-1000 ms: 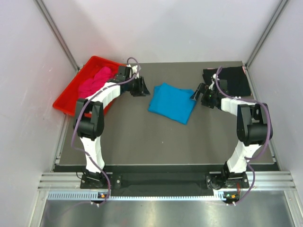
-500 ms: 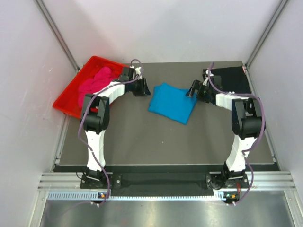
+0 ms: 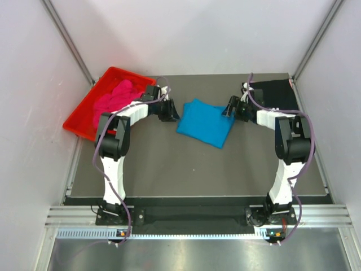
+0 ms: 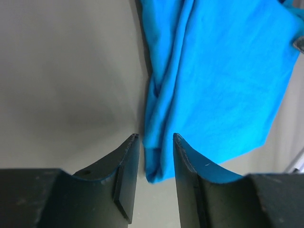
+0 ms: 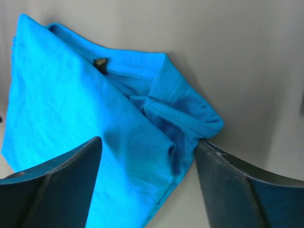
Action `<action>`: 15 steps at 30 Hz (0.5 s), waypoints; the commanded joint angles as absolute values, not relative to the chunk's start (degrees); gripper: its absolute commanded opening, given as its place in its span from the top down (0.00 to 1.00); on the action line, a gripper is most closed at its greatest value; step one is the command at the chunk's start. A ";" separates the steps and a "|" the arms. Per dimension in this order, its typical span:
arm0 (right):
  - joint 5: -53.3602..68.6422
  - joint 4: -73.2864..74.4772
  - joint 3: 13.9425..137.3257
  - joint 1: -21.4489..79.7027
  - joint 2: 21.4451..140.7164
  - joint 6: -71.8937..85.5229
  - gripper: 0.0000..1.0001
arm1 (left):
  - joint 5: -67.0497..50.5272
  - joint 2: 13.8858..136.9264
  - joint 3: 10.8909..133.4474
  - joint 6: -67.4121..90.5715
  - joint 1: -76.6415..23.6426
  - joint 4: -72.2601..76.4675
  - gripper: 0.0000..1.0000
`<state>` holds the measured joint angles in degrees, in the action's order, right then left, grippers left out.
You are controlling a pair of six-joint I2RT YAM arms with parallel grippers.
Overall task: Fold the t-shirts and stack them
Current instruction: Fold the tshirt, then neatly place the folded tshirt to the corner
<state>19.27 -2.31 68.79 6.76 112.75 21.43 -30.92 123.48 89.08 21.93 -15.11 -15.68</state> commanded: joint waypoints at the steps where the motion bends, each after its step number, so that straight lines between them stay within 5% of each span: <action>1: 21.17 1.23 69.96 6.24 114.79 19.60 0.26 | -33.92 116.64 86.84 23.38 -15.47 -15.03 0.60; 8: 23.38 1.67 71.19 5.71 116.10 19.51 0.53 | -35.42 107.25 82.19 22.24 -17.39 -19.16 0.60; 15: 23.21 4.03 72.76 5.01 113.12 16.62 1.00 | -35.77 99.67 74.97 21.53 -20.65 -19.78 0.61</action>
